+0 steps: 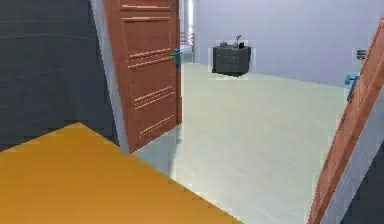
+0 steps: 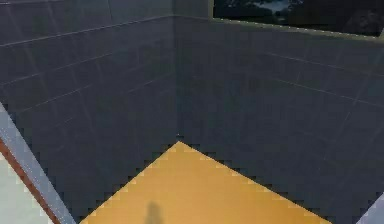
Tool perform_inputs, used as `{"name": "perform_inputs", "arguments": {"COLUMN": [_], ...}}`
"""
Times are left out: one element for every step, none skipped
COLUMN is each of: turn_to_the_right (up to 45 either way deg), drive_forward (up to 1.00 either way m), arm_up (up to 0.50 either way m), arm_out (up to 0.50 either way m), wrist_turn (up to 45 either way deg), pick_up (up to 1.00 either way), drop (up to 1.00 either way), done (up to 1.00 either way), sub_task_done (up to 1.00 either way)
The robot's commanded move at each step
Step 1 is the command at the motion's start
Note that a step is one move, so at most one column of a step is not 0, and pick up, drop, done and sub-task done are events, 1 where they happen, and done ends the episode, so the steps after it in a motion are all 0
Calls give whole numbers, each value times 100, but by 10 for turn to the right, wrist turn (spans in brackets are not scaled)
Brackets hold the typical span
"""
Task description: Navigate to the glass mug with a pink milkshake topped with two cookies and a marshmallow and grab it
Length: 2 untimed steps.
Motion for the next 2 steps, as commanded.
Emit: {"name": "perform_inputs", "arguments": {"turn_to_the_right": [0,90], "drive_forward": [100,0], "arm_up": [0,0], "arm_out": [0,0], "wrist_turn": [0,0], "pick_up": [0,0], "drop": [0,0], "done": [0,0], "sub_task_done": [0,0]}}
